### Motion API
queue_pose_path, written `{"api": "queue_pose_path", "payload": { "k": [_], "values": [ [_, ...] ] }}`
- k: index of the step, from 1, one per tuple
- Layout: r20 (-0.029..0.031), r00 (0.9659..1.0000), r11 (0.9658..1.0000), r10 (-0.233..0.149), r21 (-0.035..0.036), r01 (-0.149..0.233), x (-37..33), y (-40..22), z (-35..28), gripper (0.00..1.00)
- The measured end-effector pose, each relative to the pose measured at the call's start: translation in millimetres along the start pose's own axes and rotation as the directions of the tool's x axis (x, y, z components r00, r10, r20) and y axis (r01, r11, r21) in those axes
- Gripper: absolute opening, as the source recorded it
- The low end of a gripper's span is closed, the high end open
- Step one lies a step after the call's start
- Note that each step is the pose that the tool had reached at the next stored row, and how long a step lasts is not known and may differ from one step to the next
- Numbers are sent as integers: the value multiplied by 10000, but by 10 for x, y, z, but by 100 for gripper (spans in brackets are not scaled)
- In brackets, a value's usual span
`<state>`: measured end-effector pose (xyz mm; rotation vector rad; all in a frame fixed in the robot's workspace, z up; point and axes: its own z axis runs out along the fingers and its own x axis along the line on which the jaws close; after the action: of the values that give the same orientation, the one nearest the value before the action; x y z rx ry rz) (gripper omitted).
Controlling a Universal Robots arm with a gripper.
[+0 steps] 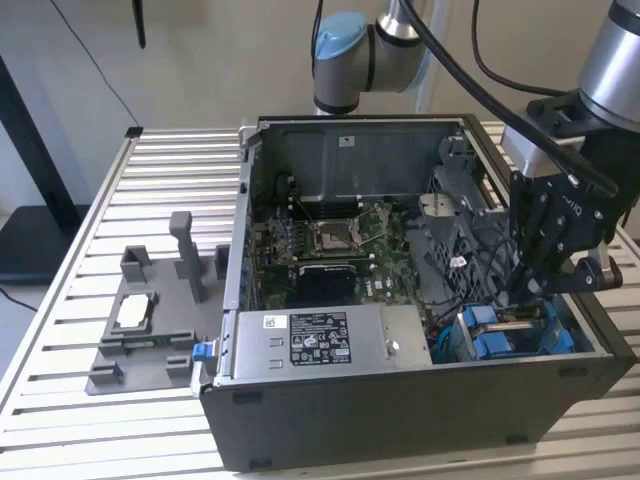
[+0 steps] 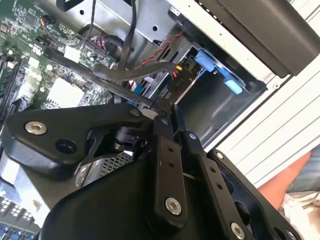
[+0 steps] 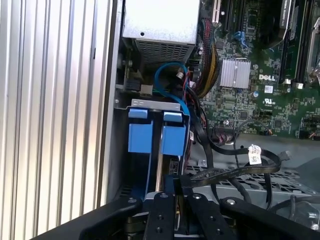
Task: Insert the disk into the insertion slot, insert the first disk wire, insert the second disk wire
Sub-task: 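Insert the second disk wire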
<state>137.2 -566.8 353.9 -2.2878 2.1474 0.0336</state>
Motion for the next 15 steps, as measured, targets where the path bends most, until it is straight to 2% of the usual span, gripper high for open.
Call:
{"api": "queue_pose_path", "payload": {
  "k": [4,8,11,15],
  "values": [
    [23,9989,9989,462,4,-462,1,0,3,16],
    [53,9956,9956,941,11,-941,1,0,4,16],
    [79,9938,9938,1108,-22,-1108,3,0,5,16],
    [183,9926,9927,1203,-74,-1202,8,1,4,16]
  ]
}}
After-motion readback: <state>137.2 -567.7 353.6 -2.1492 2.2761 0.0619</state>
